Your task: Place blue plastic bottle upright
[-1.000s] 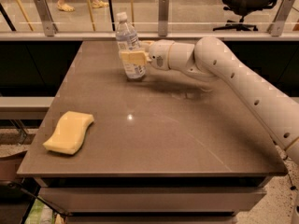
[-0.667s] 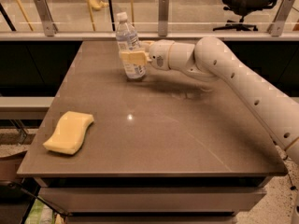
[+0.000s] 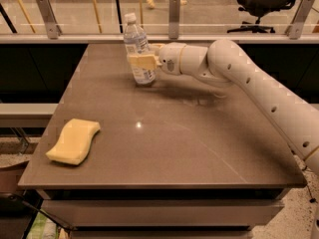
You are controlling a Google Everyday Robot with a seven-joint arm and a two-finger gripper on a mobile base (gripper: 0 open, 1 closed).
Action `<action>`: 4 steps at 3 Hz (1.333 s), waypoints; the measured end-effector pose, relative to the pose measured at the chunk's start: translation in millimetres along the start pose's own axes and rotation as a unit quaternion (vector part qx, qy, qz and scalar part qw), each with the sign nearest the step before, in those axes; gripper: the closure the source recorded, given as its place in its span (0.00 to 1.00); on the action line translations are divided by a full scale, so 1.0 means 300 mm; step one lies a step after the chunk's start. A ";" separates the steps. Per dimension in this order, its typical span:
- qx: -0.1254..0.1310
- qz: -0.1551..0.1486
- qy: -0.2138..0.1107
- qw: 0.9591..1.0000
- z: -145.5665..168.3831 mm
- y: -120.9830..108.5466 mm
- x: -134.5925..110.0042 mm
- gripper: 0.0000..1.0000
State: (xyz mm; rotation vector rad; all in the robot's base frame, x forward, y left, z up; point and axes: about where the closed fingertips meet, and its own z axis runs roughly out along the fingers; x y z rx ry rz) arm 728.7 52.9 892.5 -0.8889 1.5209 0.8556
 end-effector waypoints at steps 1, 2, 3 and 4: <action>0.000 0.000 0.000 1.000 0.000 0.000 0.000 0.82; 0.000 0.000 0.000 1.000 0.001 0.001 0.000 0.58; 0.000 0.000 0.000 1.000 0.001 0.001 -0.001 0.36; 0.000 0.000 0.000 1.000 0.001 0.001 -0.002 0.13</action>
Offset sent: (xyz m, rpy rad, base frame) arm 0.0000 0.0001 0.0000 0.0000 0.0000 0.0002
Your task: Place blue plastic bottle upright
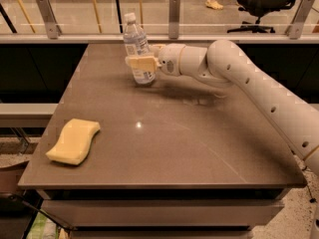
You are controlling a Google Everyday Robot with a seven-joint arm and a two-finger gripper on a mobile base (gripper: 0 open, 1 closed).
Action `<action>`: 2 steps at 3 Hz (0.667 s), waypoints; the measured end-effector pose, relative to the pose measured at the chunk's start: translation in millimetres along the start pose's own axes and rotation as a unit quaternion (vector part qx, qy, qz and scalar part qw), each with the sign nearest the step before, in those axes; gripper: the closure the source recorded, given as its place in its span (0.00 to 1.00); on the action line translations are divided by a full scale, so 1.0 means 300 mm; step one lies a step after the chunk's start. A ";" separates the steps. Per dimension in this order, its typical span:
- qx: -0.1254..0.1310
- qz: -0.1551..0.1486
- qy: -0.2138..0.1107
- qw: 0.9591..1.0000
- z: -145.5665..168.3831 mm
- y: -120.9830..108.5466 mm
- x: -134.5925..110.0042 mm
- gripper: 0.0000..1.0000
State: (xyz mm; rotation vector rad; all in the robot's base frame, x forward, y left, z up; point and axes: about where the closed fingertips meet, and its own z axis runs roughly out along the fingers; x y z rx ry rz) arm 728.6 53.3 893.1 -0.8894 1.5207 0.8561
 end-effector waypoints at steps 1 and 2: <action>-0.003 0.000 0.000 1.000 0.009 0.007 0.000 0.00; -0.003 0.000 0.000 1.000 0.009 0.007 0.000 0.00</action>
Offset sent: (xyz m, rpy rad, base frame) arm -0.0006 0.0028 -0.0001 0.0004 0.0004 0.0042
